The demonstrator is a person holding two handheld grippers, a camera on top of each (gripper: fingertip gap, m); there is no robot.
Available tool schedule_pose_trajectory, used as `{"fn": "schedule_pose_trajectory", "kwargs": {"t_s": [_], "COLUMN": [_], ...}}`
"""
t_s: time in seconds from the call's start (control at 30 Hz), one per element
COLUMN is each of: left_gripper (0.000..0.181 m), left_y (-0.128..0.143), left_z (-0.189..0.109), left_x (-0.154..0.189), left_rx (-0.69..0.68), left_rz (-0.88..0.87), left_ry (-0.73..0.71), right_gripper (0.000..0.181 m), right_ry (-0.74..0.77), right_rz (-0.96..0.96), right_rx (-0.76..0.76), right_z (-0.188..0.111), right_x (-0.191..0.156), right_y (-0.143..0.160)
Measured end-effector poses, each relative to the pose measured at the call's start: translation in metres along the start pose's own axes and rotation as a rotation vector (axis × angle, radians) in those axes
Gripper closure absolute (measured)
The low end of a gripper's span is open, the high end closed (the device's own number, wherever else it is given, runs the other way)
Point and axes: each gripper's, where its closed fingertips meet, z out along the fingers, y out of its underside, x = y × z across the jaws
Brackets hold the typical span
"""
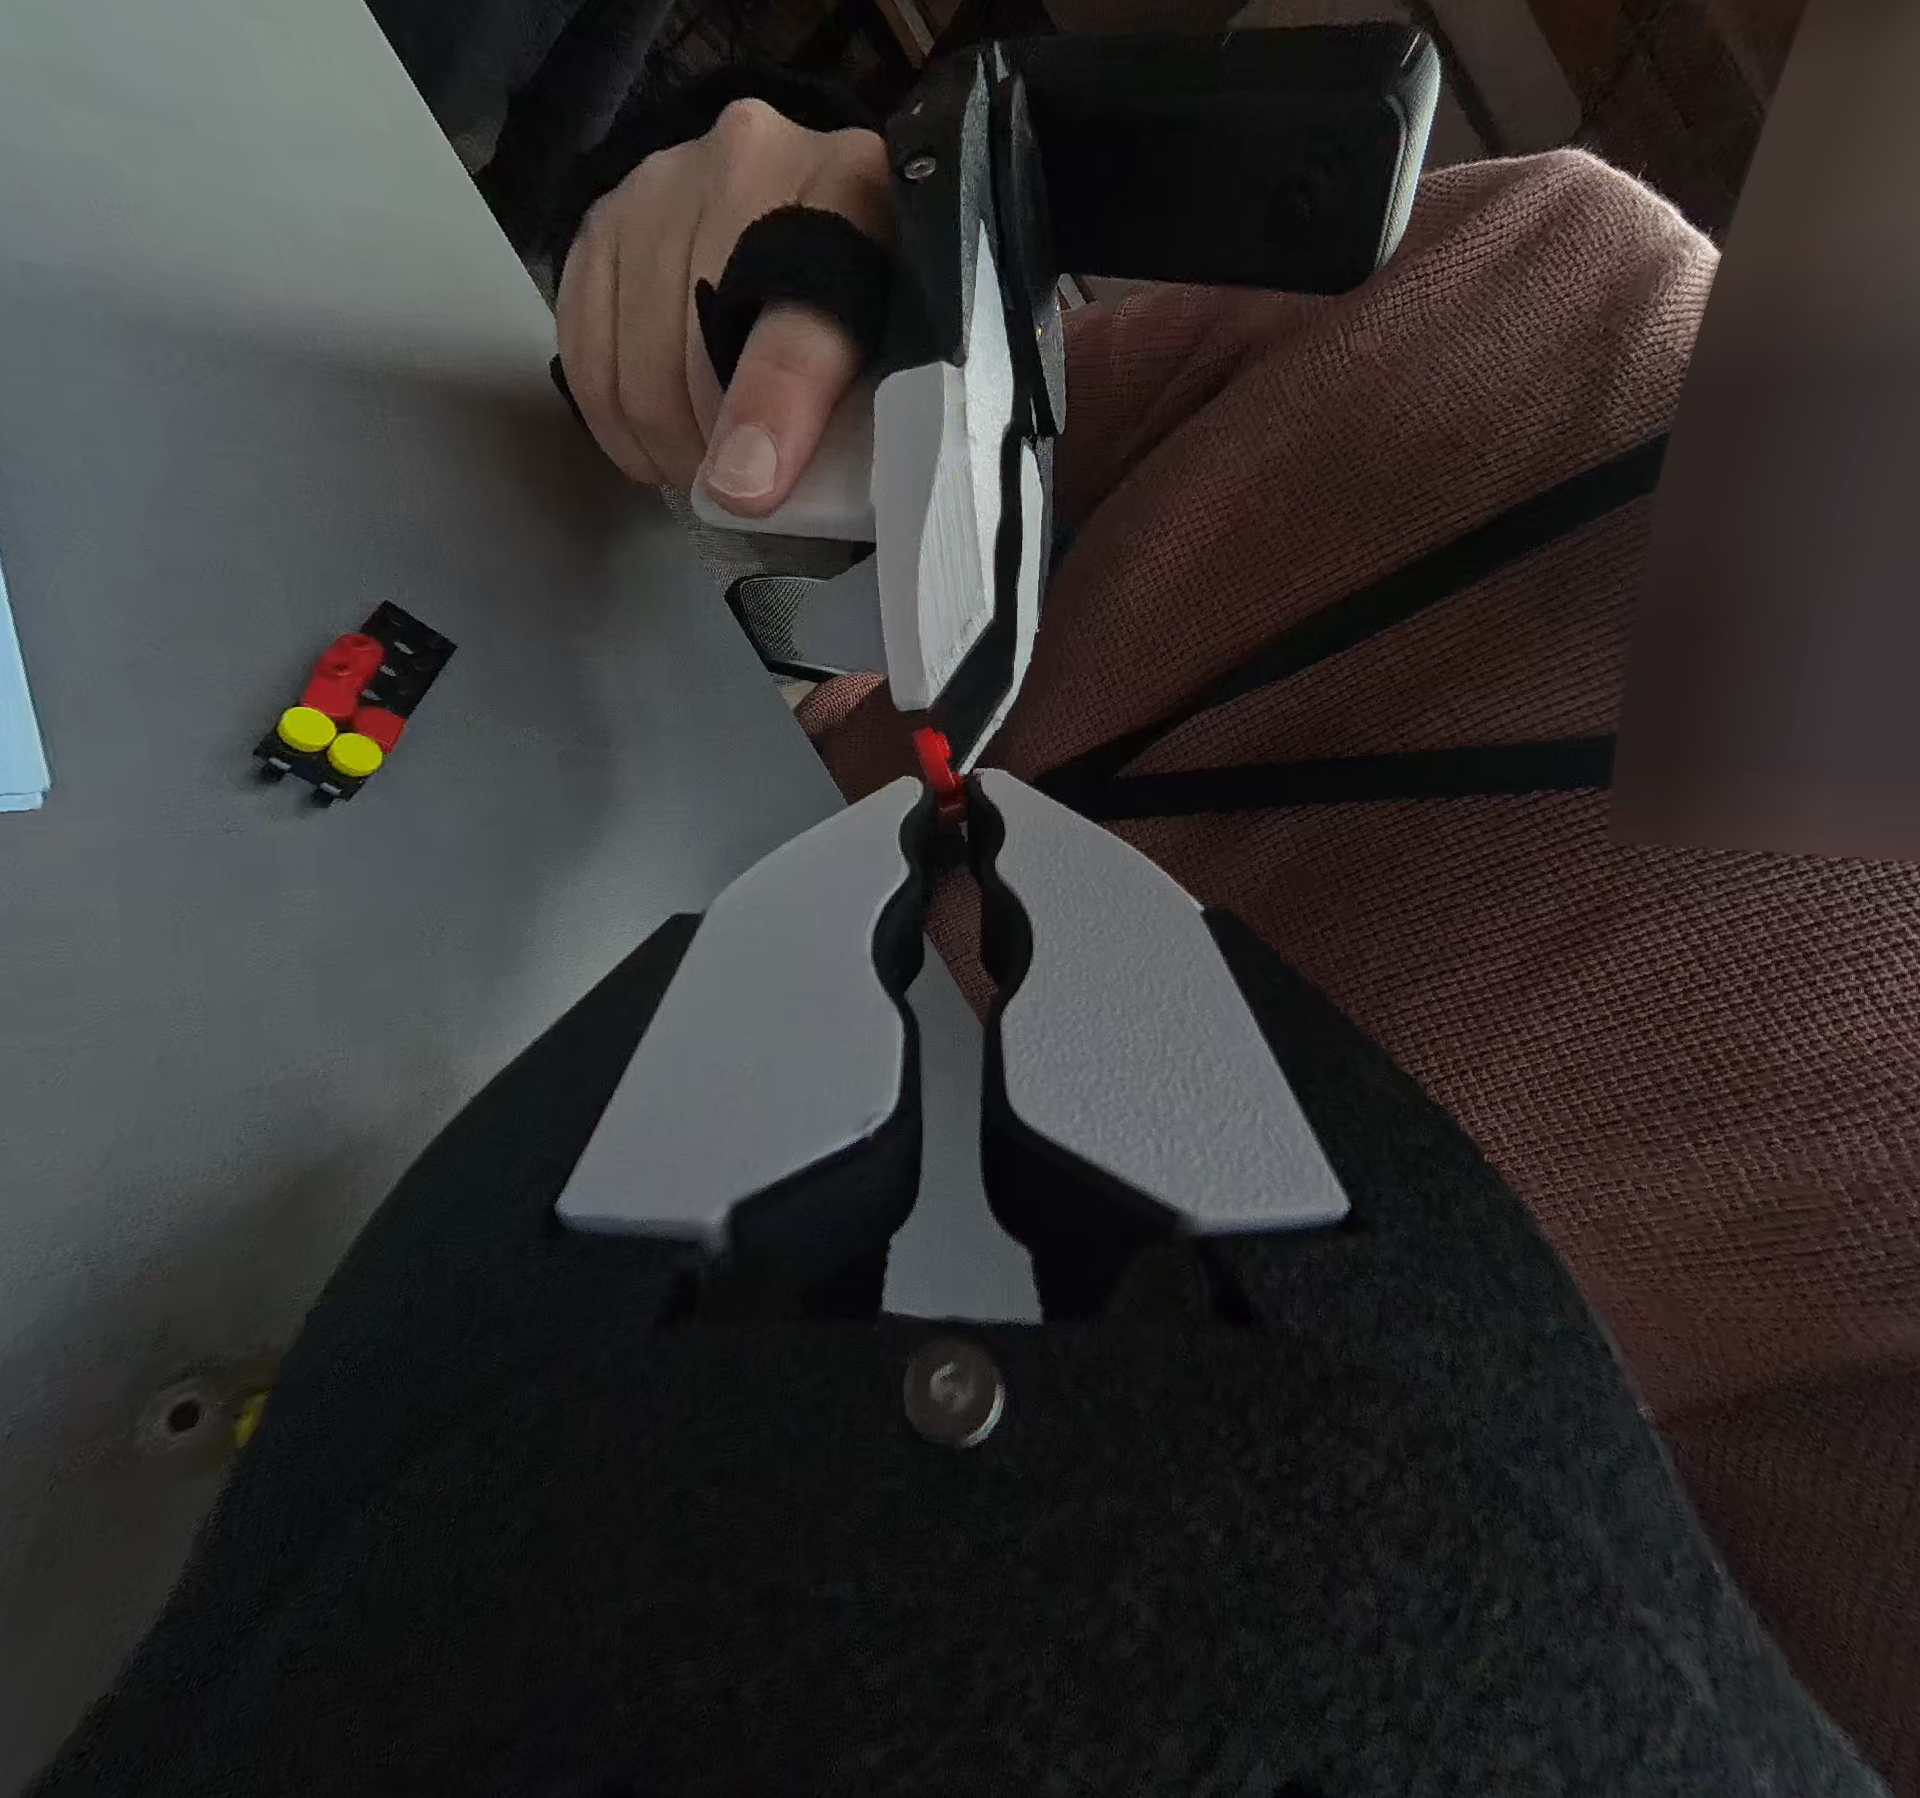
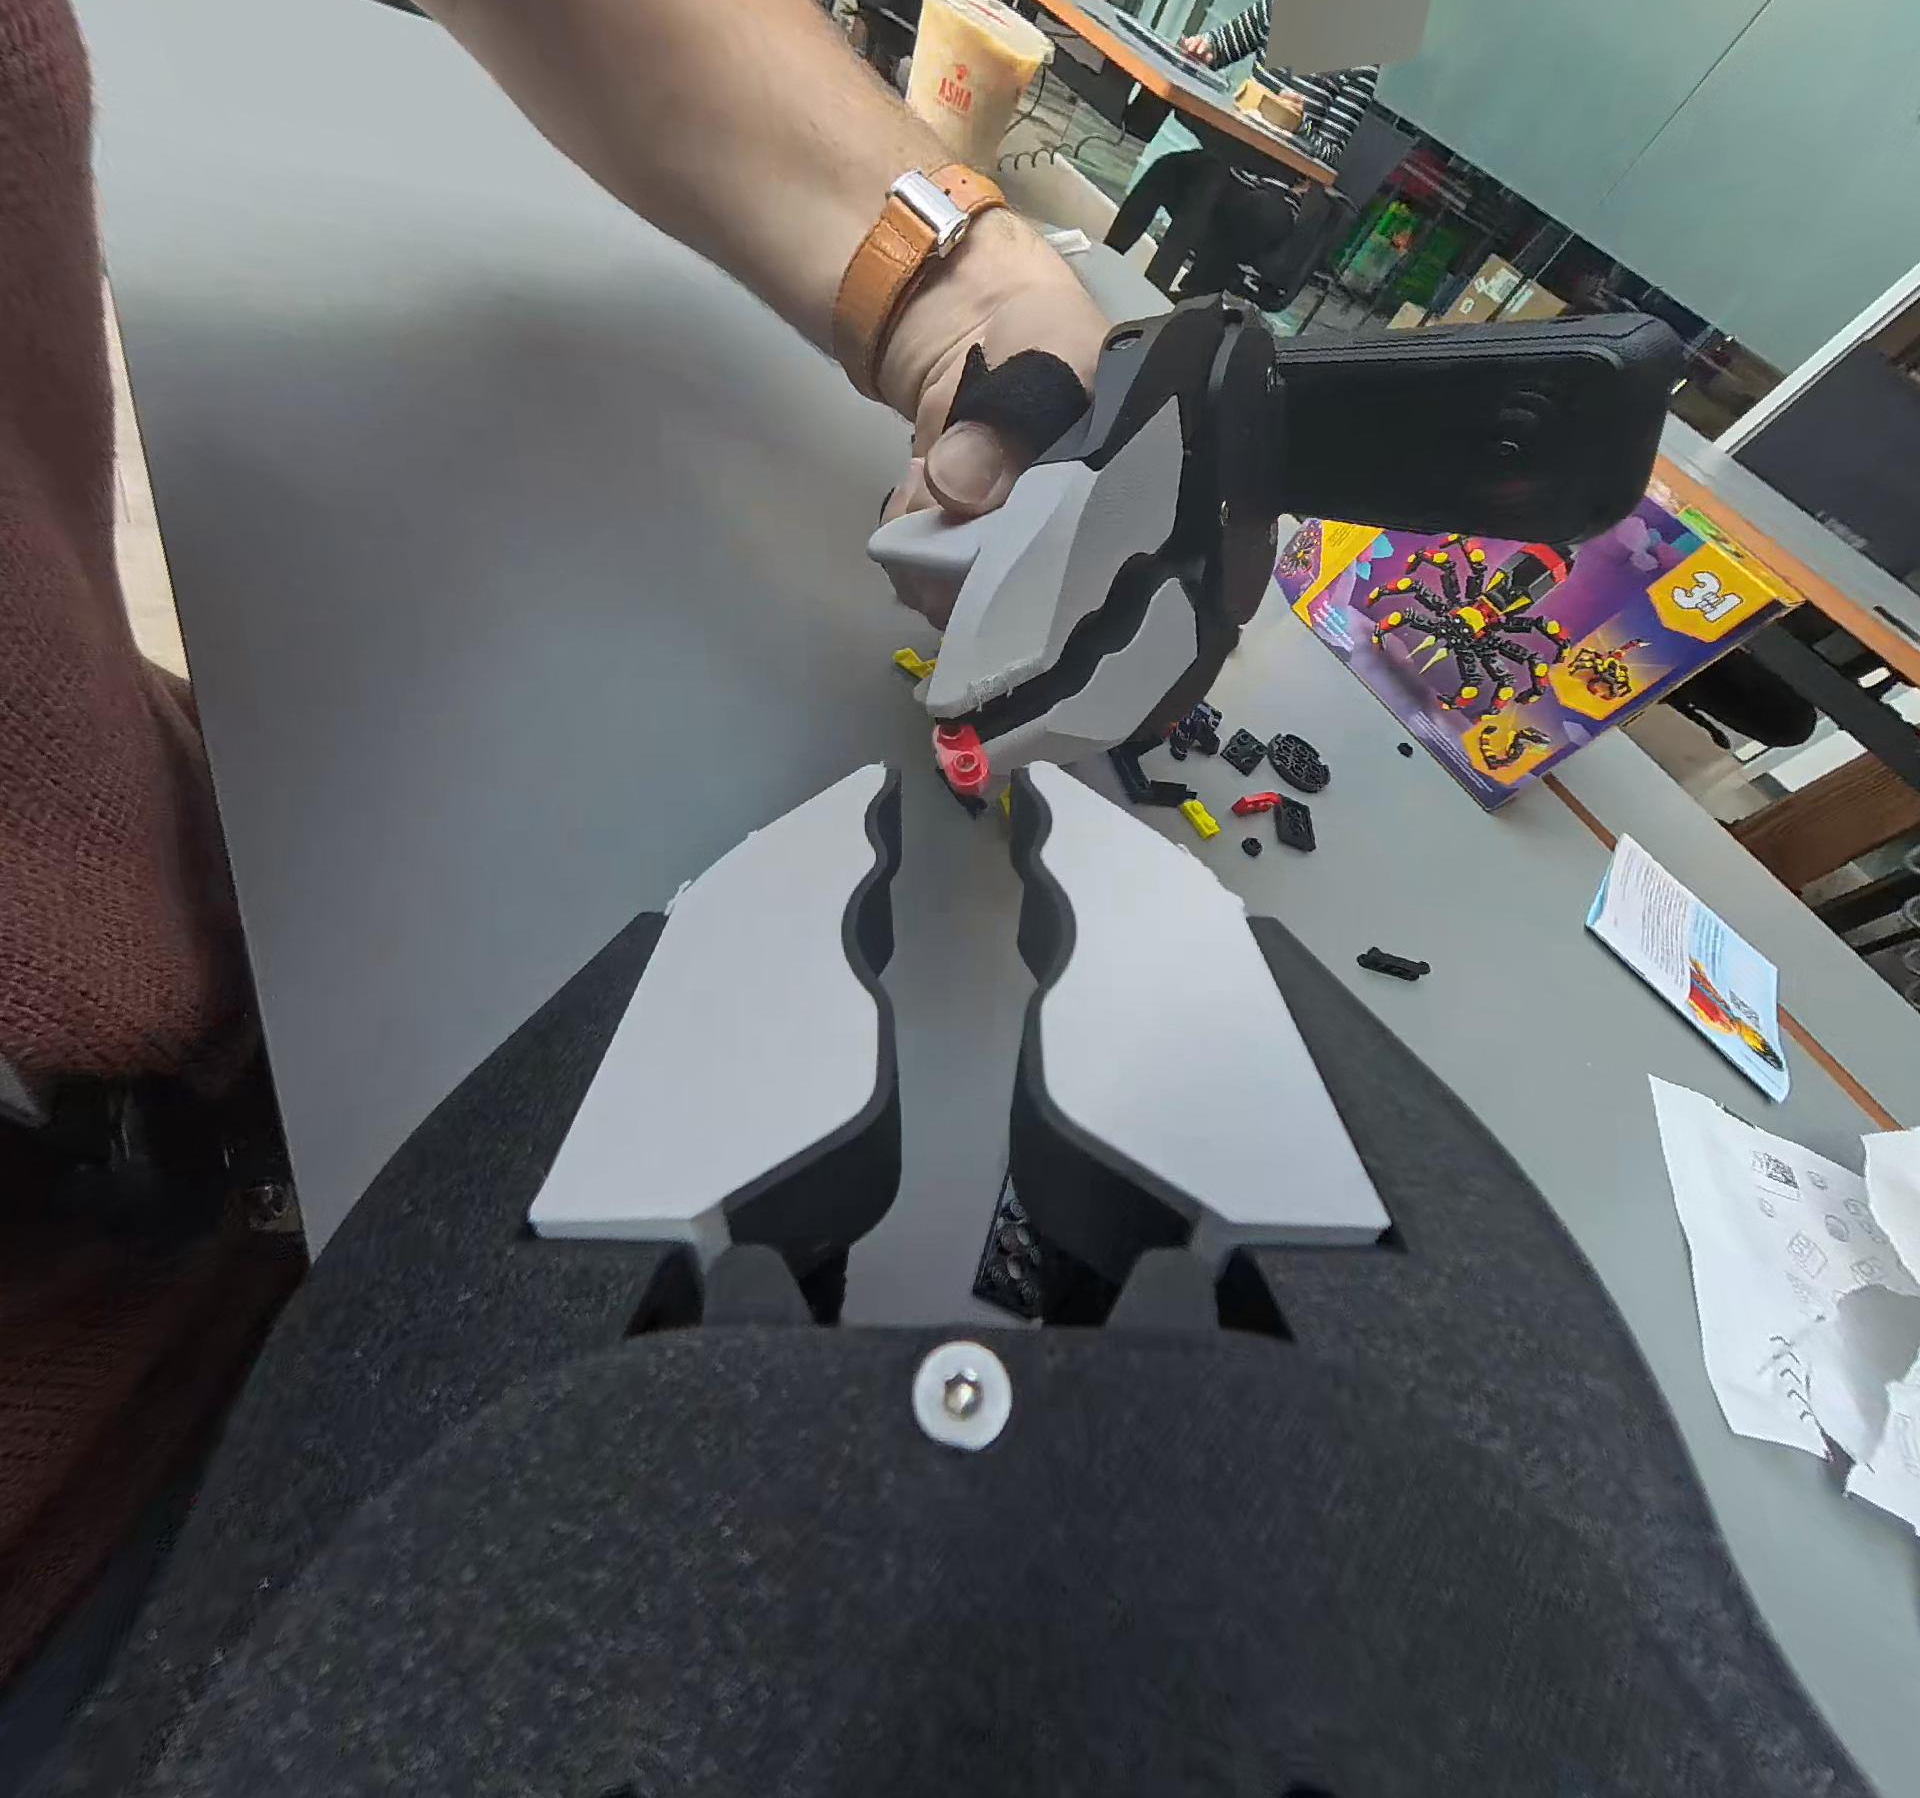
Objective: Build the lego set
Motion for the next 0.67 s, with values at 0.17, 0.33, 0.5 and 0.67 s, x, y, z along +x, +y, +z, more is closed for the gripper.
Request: {"fn": "schedule_pose_trajectory", "kwargs": {"t_s": [0.17, 0.33, 0.5, 0.67], "left_gripper": [0.176, 0.176, 0.176, 0.165], "left_y": [-0.004, -0.009, -0.012, -0.012], "left_z": [0.018, 0.025, 0.03, 0.025], "left_x": [-0.007, -0.013, -0.018, -0.028], "left_rx": [-0.04, -0.057, -0.082, -0.06], "left_rz": [-0.024, -0.044, -0.057, -0.069], "left_ry": [0.036, 0.071, 0.091, 0.033], "right_gripper": [0.17, 0.171, 0.173, 0.174], "right_ry": [-0.007, 0.005, 0.0, 0.0], "right_rz": [-0.015, -0.027, -0.02, 0.029], "right_rx": [-0.009, -0.029, -0.034, -0.075], "right_z": [-0.011, -0.018, -0.022, -0.021], "right_x": [-0.001, 0.0, -0.001, -0.002], "right_y": [0.008, 0.016, 0.019, 0.029]}}
